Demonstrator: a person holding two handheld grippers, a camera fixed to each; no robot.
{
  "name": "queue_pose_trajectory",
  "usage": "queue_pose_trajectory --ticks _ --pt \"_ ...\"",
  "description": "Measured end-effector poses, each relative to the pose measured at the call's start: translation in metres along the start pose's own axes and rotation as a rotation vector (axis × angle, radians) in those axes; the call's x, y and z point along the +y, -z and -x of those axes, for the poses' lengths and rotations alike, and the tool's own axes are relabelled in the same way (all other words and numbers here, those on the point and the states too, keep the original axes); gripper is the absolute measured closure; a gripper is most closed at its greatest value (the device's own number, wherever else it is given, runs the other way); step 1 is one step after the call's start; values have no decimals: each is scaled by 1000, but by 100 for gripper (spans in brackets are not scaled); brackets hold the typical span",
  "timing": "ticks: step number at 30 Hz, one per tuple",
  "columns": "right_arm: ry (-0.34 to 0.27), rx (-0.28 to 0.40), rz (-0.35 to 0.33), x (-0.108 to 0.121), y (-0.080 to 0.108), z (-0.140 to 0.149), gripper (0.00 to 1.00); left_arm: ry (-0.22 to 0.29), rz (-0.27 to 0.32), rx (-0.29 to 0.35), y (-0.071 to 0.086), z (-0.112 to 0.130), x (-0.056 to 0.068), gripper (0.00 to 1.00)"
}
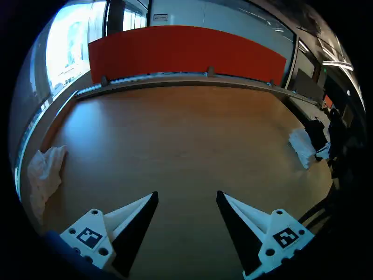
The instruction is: Fold towel
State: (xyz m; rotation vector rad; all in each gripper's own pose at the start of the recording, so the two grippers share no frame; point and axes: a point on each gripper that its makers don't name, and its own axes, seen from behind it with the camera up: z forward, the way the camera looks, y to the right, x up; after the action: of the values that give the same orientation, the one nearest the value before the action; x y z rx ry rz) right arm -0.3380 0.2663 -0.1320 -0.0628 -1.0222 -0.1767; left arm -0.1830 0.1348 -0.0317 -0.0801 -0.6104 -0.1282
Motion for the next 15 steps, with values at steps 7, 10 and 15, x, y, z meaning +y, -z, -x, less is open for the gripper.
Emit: queue_pose_trajectory --ticks 7,10,15 --pt "-20 11 6 2 0 -2 94 3 -2 2 0 -1 -2 7" --pt "-28 28 13 3 4 -3 87 3 -3 4 0 -2 -3 8" --pt "-33 70 37 7 15 -6 66 5 -4 9 1 -5 -4 7"
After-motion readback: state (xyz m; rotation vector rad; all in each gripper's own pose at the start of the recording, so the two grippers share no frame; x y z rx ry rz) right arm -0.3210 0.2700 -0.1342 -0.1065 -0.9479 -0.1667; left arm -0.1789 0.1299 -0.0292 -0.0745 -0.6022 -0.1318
